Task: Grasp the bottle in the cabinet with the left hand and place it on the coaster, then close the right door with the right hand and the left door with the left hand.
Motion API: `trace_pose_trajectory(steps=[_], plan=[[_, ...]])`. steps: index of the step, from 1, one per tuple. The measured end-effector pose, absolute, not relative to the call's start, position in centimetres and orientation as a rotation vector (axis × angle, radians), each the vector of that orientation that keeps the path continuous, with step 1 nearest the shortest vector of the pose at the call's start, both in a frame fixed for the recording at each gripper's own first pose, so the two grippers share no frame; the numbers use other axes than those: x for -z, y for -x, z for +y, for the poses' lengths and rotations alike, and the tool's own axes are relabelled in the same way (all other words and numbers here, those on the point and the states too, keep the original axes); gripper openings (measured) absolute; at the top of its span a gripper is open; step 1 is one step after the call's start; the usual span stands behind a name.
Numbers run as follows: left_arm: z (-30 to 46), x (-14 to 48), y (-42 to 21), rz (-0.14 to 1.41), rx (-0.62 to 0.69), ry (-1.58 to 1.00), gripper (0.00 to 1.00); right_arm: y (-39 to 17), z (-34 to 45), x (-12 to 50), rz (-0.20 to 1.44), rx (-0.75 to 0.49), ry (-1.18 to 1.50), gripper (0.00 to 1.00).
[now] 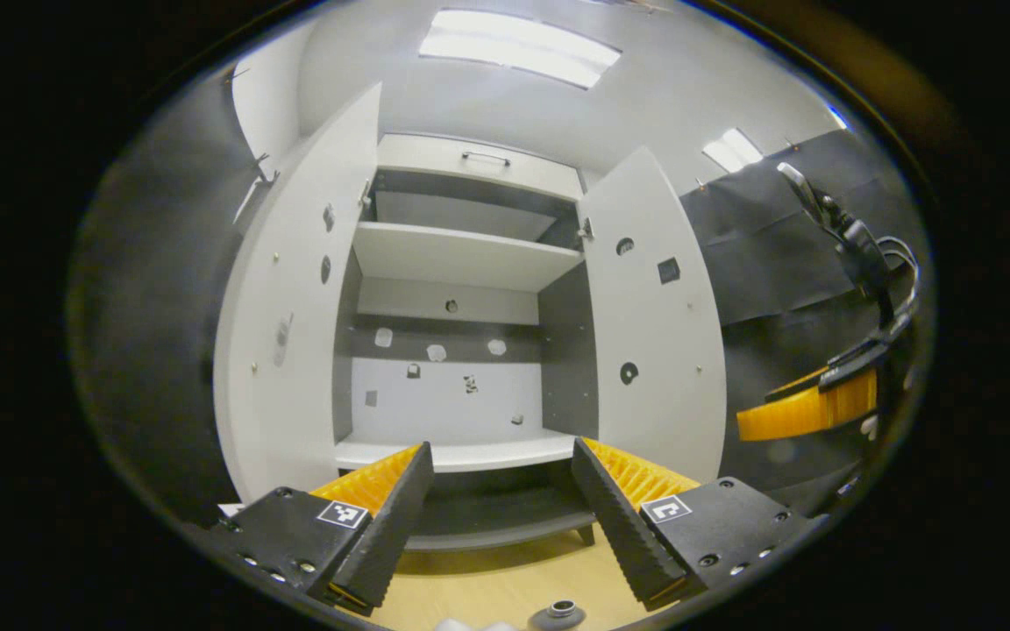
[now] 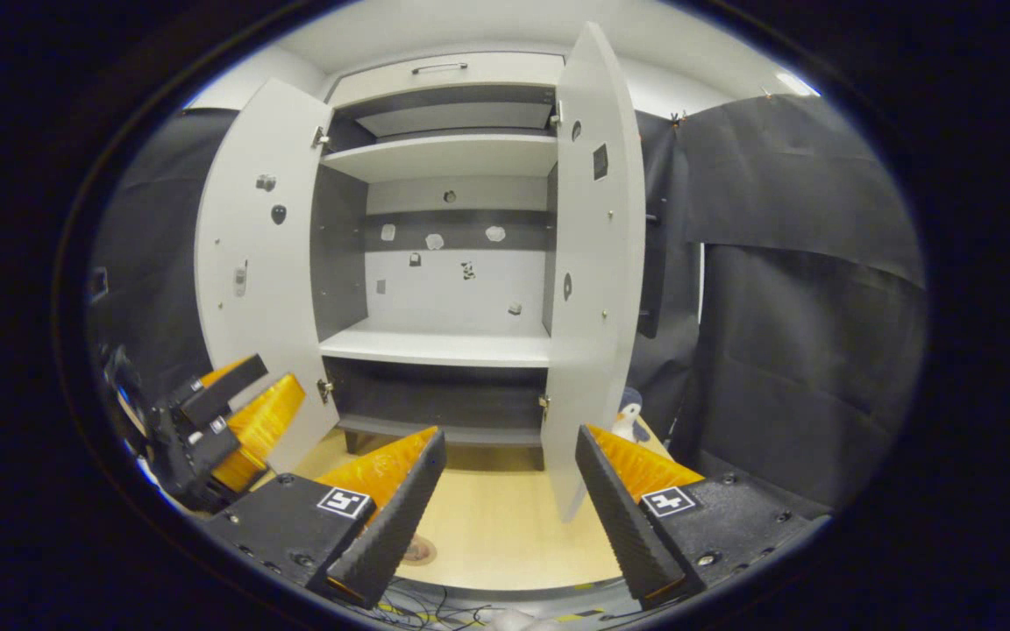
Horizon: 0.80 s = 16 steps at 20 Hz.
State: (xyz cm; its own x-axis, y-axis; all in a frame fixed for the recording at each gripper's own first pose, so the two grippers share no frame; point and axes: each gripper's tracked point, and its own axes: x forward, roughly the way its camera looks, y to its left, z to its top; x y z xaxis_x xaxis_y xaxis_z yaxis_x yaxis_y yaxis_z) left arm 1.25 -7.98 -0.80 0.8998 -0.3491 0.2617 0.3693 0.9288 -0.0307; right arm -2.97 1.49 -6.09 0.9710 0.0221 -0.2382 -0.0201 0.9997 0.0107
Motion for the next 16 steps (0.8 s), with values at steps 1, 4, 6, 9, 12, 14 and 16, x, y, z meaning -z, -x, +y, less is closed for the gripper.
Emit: trace_pose_trajectory(steps=[1, 4, 6, 9, 12, 14, 16], plan=[[-6.9, -0.6, -1.0, -0.275, 0.355, 0.07, 0.99, 2.9, 1.8, 6.0, 0.233, -0.028, -0.015, 0.98], [-3.3, -4.5, -0.1, -0.323, 0.29, 0.031, 0.97, 2.7, 2.3, 6.2, 0.213, -0.037, -0.04, 0.98], [-0.9, -5.3, 0.6, -0.301, 0.235, 0.025, 0.98, 2.6, 2.3, 6.1, 0.202, -0.036, -0.066, 0.98], [2.0, -4.6, 1.8, -0.249, 0.161, 0.012, 0.98, 2.0, 1.0, 6.0, 0.188, -0.025, -0.077, 0.97], [4.1, -2.4, 2.7, -0.181, 0.084, -0.035, 0.98, 1.2, -1.4, 5.3, 0.167, -0.008, -0.087, 0.98], [4.6, -0.5, 3.3, -0.107, 0.048, -0.052, 0.98, 0.8, -4.0, 4.8, 0.149, 0.014, -0.087, 0.98], [3.9, 1.0, 3.8, -0.044, 0.02, -0.044, 0.99, 0.0, -6.4, 3.8, 0.132, 0.026, -0.088, 0.98]])
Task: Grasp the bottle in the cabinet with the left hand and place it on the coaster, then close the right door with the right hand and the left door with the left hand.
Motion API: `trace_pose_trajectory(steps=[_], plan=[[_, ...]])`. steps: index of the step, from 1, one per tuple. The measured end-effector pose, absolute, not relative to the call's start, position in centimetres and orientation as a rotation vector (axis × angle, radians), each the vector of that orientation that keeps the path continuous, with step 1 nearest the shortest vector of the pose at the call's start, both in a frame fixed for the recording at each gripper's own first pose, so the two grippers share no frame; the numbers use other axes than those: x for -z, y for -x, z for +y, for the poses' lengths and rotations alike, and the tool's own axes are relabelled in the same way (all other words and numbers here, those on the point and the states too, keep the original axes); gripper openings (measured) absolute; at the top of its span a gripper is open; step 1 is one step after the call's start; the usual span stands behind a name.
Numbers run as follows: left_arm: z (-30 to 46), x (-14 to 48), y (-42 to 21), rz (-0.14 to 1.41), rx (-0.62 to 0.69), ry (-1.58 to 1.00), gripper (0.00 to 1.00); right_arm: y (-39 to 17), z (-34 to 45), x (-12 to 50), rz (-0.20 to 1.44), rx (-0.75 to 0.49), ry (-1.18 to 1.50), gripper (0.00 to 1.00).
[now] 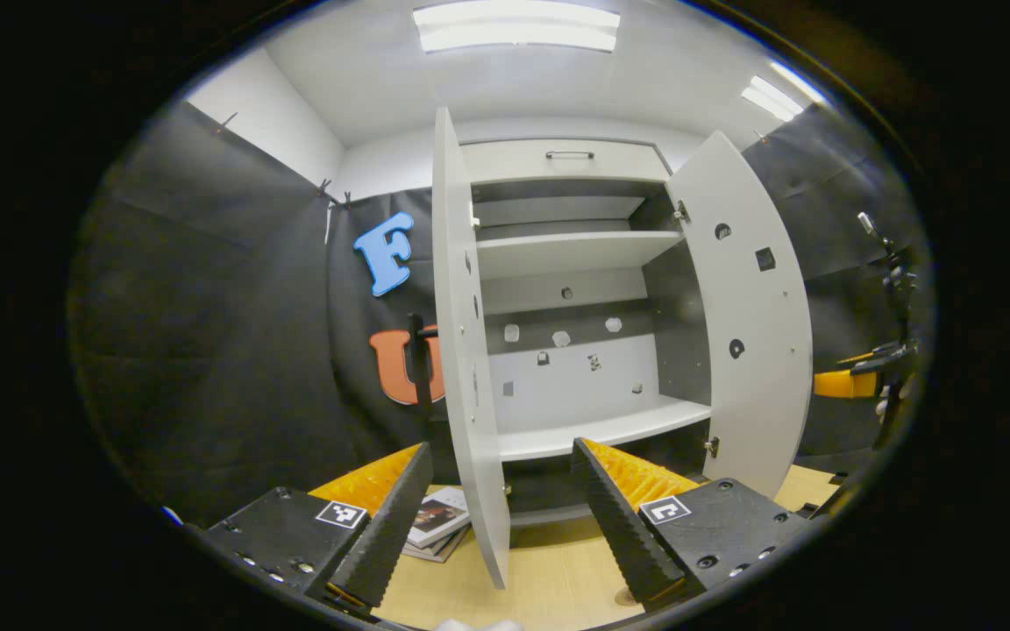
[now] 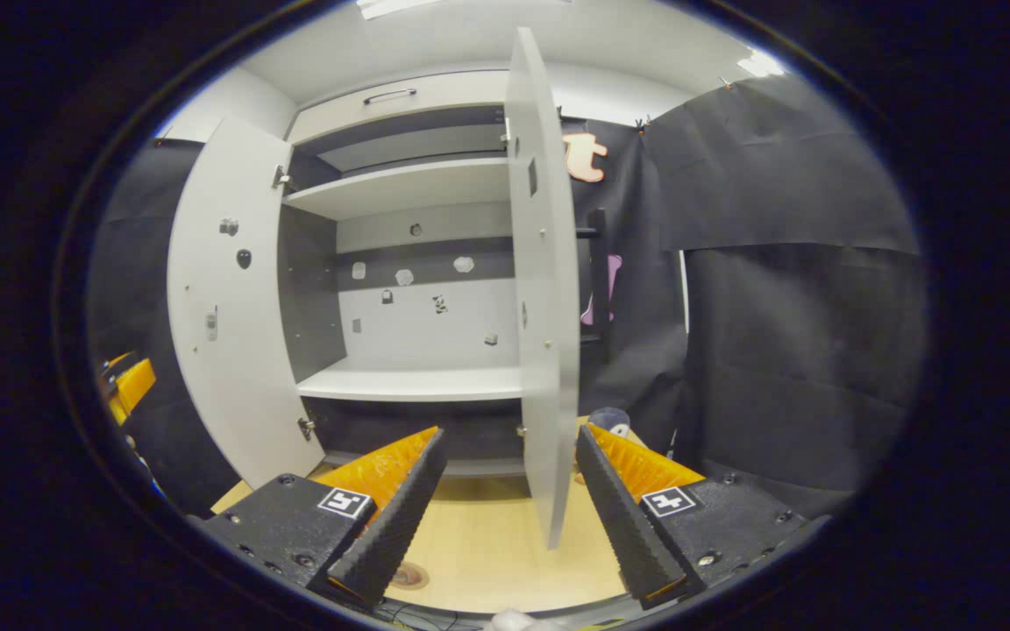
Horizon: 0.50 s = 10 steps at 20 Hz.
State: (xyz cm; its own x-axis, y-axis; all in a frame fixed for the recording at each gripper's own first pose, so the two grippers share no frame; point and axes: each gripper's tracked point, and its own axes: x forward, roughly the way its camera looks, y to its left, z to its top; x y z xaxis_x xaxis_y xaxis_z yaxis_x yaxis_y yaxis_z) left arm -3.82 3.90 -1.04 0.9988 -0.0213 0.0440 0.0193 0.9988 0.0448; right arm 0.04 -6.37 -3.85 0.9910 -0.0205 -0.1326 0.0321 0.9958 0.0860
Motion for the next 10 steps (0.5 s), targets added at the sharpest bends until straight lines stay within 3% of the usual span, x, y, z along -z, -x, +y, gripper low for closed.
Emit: trace_pose_trajectory(steps=[10], plan=[[-4.1, 3.2, 4.2, 0.08, -0.106, -0.03, 0.97, -5.1, -22.4, -0.6, 0.071, 0.02, -0.076, 0.98]])
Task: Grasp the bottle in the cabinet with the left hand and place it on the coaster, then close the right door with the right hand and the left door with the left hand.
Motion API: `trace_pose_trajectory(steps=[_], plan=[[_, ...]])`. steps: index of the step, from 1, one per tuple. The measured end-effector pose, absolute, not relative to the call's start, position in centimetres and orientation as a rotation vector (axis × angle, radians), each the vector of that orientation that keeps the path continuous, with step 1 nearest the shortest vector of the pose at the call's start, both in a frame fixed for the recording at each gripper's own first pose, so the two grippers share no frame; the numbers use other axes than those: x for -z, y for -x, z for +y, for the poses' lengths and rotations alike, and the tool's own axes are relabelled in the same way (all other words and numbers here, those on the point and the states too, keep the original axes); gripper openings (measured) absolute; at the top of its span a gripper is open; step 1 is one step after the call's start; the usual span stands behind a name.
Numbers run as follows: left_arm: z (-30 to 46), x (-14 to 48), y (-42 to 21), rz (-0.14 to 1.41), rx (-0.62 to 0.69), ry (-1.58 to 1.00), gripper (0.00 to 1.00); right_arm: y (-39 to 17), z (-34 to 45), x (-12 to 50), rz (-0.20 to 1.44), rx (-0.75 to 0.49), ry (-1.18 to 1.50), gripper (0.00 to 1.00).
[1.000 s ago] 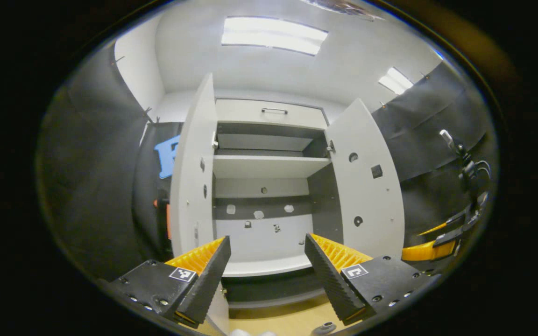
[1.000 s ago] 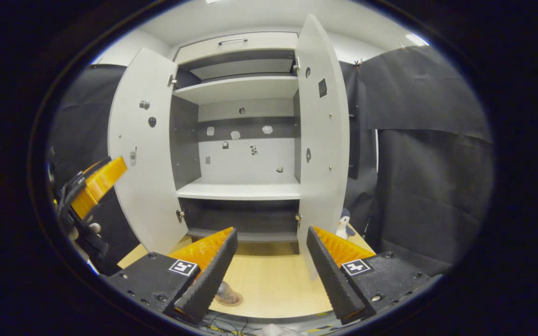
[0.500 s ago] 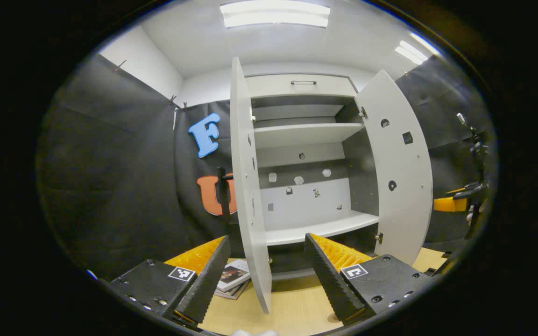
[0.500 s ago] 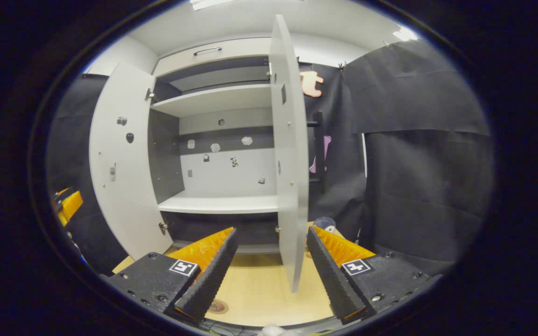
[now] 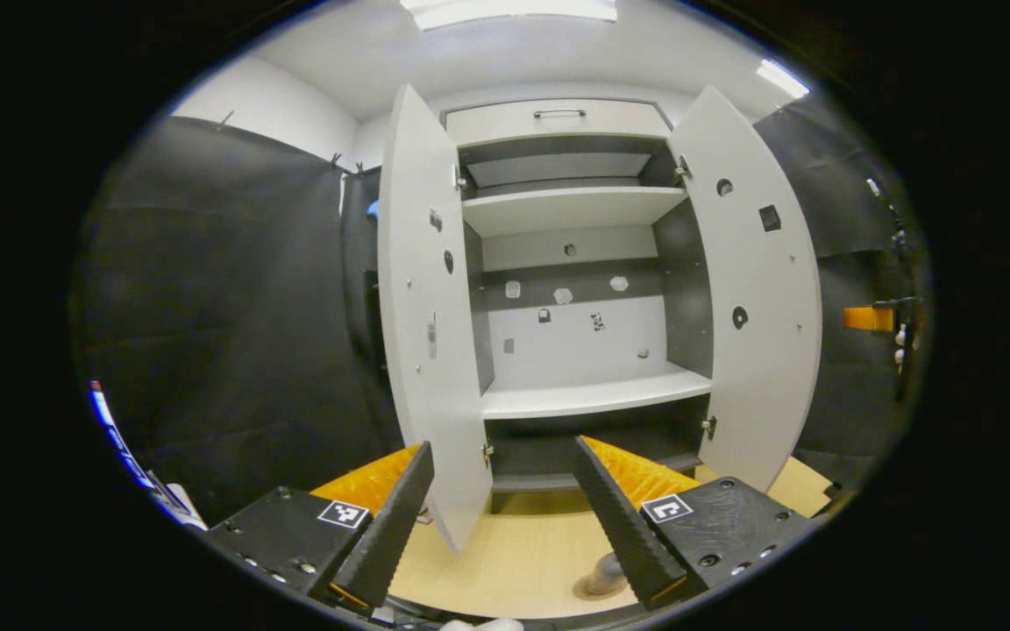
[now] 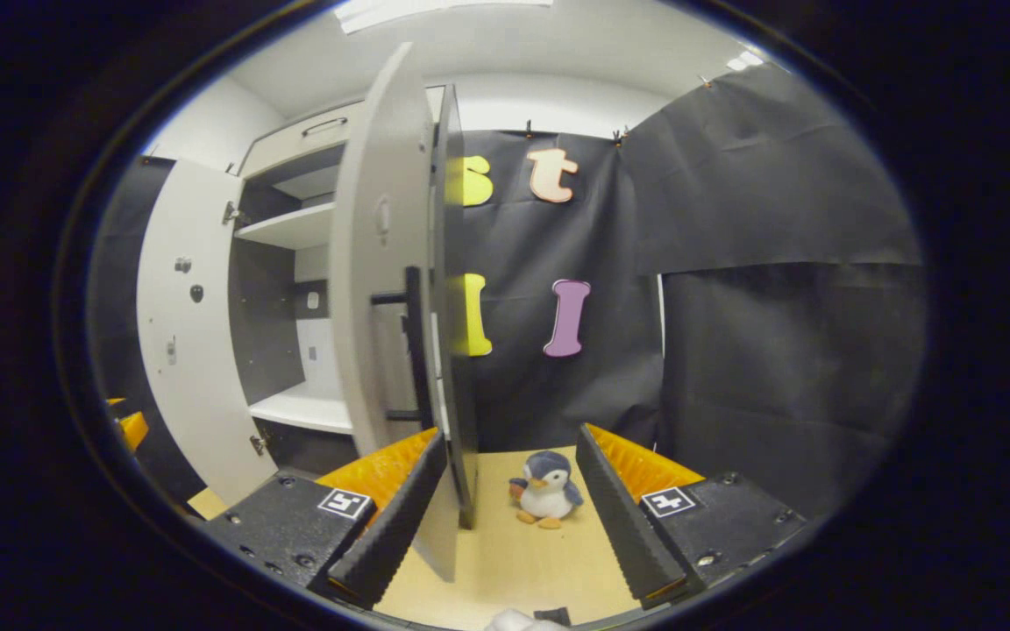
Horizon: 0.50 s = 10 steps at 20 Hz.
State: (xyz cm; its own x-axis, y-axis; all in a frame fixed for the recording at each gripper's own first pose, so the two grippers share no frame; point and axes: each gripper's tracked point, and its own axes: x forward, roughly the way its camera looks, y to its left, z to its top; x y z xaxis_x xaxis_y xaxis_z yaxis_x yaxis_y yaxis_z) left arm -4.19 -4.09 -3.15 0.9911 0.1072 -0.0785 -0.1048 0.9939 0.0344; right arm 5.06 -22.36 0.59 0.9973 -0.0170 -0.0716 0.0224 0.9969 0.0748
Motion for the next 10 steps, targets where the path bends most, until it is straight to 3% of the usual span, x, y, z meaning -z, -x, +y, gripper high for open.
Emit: trace_pose_trajectory(steps=[5, 10], plan=[[-7.0, 2.7, 5.2, 0.082, -0.194, 0.023, 0.97, -8.6, -27.3, -1.8, 0.057, -0.024, -0.086, 0.97], [-8.0, 2.2, 6.7, 0.077, -0.258, 0.007, 0.96, -11.4, -26.8, -1.9, 0.074, -0.103, -0.111, 0.98]])
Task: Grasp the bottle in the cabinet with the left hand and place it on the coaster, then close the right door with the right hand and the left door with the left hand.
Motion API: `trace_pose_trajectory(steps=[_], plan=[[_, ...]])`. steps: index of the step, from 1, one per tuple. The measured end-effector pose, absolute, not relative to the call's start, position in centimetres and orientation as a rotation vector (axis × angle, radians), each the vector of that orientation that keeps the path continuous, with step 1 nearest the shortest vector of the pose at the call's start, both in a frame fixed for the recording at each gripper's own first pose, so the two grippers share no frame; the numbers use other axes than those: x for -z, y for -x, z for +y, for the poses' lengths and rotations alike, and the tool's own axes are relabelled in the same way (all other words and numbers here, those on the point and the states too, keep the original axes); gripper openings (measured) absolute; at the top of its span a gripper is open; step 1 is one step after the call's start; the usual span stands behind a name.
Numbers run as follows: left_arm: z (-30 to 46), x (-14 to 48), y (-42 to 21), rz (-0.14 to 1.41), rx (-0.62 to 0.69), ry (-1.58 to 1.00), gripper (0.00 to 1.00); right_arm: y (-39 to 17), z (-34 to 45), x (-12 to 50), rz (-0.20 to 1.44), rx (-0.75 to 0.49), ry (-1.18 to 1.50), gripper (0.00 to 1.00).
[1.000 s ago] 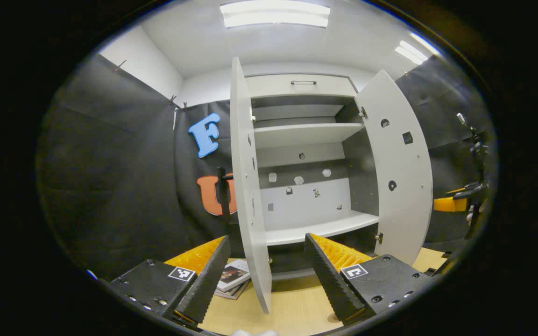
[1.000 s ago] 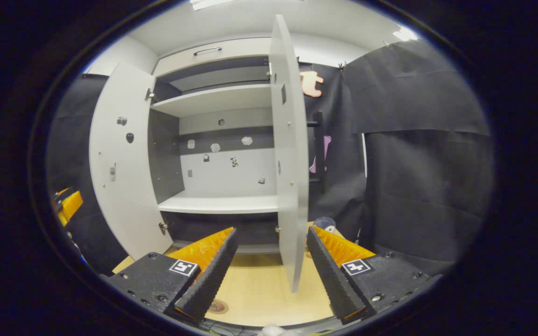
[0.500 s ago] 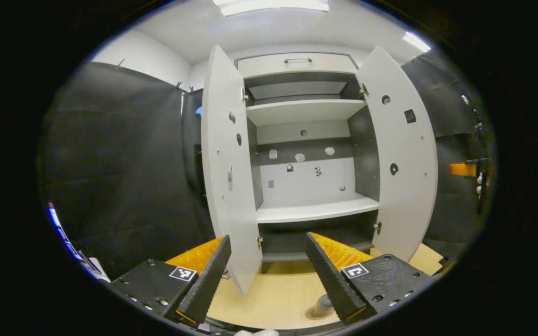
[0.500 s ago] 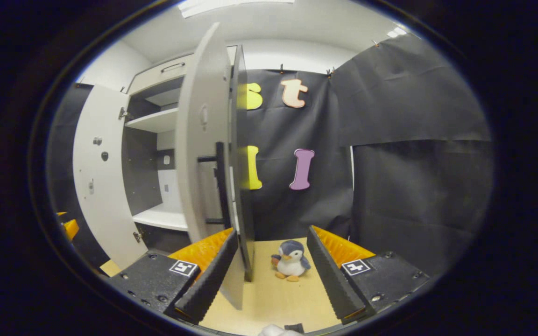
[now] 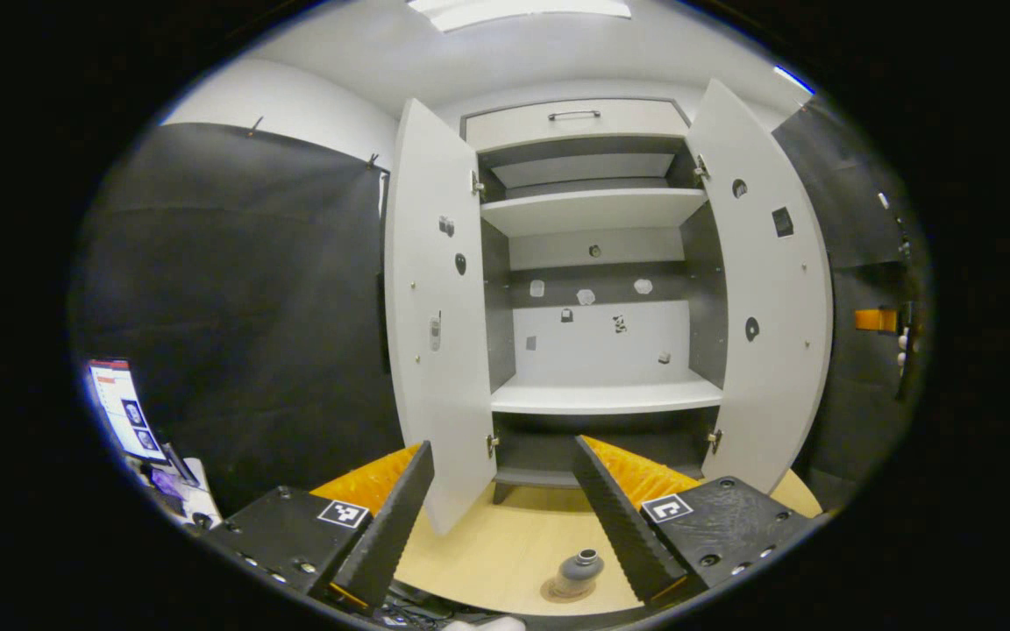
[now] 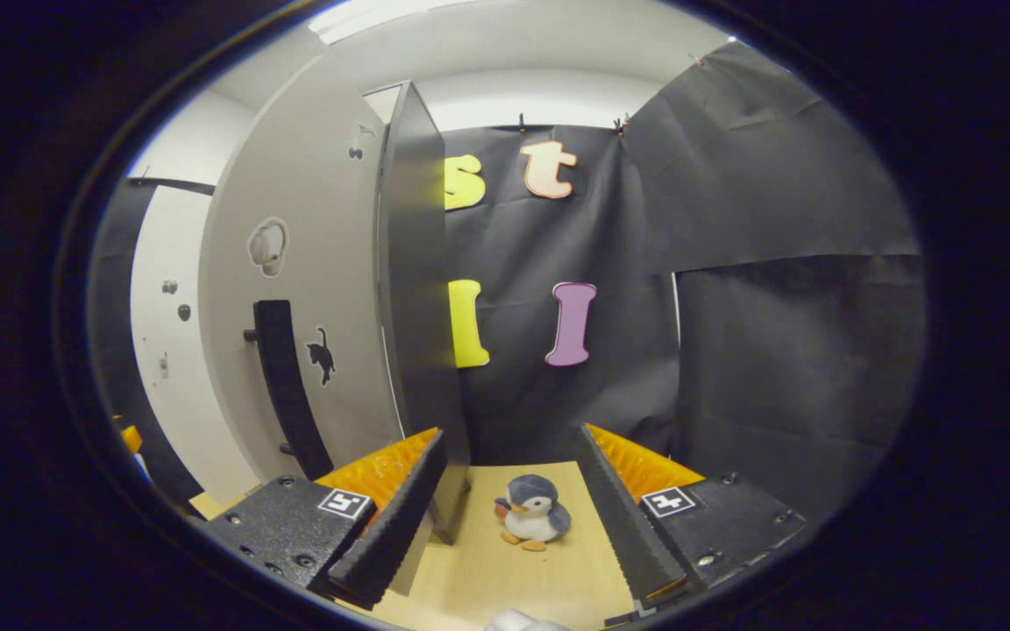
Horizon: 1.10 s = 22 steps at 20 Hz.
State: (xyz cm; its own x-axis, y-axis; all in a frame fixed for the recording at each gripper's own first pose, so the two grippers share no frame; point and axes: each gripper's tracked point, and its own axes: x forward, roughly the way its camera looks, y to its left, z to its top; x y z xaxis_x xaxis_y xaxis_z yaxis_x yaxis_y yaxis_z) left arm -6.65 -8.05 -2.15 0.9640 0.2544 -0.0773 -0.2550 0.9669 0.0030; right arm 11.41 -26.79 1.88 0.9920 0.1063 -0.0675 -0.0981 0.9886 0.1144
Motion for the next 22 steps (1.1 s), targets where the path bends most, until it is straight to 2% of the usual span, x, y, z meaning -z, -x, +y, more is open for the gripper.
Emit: trace_pose_trajectory(steps=[9, 11, 13, 15, 22], plan=[[-5.8, 2.0, 9.0, 0.051, -0.296, 0.013, 0.97, -12.0, -18.6, -4.3, 0.033, -0.258, -0.087, 0.99], [-4.9, 2.1, 9.3, 0.05, -0.301, 0.01, 0.97, -11.8, -18.6, -4.8, 0.024, -0.226, -0.059, 0.95], [-3.9, 2.2, 9.5, 0.05, -0.294, 0.0, 0.97, -11.8, -18.6, -4.9, 0.016, -0.186, -0.042, 0.97], [-3.1, 2.7, 9.3, 0.058, -0.284, -0.007, 0.97, -11.5, -17.9, -4.9, 0.014, -0.162, -0.03, 0.95], [-0.2, 2.5, 8.1, 0.055, -0.235, 0.019, 0.98, -10.7, -13.2, -4.8, 0.022, -0.155, -0.014, 0.96]])
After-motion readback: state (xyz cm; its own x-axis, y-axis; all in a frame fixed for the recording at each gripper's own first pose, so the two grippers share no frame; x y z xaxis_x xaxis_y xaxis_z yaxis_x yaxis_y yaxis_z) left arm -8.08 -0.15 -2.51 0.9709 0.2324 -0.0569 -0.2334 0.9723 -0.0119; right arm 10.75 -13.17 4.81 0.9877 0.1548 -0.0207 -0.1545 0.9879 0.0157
